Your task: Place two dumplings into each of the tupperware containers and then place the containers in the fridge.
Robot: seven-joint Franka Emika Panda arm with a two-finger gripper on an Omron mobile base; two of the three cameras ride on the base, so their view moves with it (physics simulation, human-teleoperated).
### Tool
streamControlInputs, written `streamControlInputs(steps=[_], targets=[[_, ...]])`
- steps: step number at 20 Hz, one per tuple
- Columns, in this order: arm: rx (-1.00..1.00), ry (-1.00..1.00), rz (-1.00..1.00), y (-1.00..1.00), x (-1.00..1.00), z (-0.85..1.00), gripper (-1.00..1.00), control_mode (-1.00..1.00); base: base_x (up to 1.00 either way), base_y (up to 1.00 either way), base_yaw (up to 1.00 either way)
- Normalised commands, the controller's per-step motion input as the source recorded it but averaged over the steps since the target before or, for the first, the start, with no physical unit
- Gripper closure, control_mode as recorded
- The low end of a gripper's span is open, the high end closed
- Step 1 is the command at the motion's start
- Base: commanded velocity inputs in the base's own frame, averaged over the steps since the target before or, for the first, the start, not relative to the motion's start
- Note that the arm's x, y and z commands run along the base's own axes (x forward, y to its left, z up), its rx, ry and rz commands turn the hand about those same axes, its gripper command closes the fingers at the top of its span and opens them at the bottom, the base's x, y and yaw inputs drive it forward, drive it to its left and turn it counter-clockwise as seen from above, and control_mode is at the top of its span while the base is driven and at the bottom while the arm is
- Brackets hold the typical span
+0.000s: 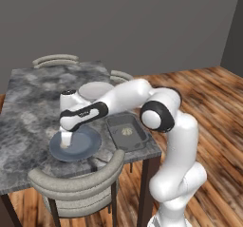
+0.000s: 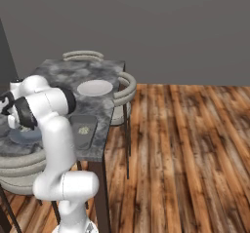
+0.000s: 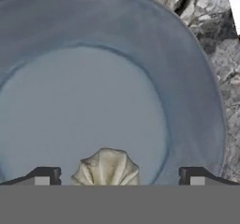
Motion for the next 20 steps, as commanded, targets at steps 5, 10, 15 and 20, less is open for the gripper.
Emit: streamControlInputs(steps=[5,10,15,20], targets=[[-0.04,0.00,0.14,0.30,0.31,-0.57,-1.00,-1.00,0.00,0.00,0.00],[-0.01,0.00,0.11,0.08,0.33,-0.35,-1.00,-1.00,0.00,0.00,0.00],[-0.02,0.00,0.05,0.05,0.05,-0.46,1.00,-1.00,0.00,0.00,0.00],[0.00,-0.05,0.02,-0.26,-0.41,-0.09,1.00,-1.00,0.00,0.00,0.00]])
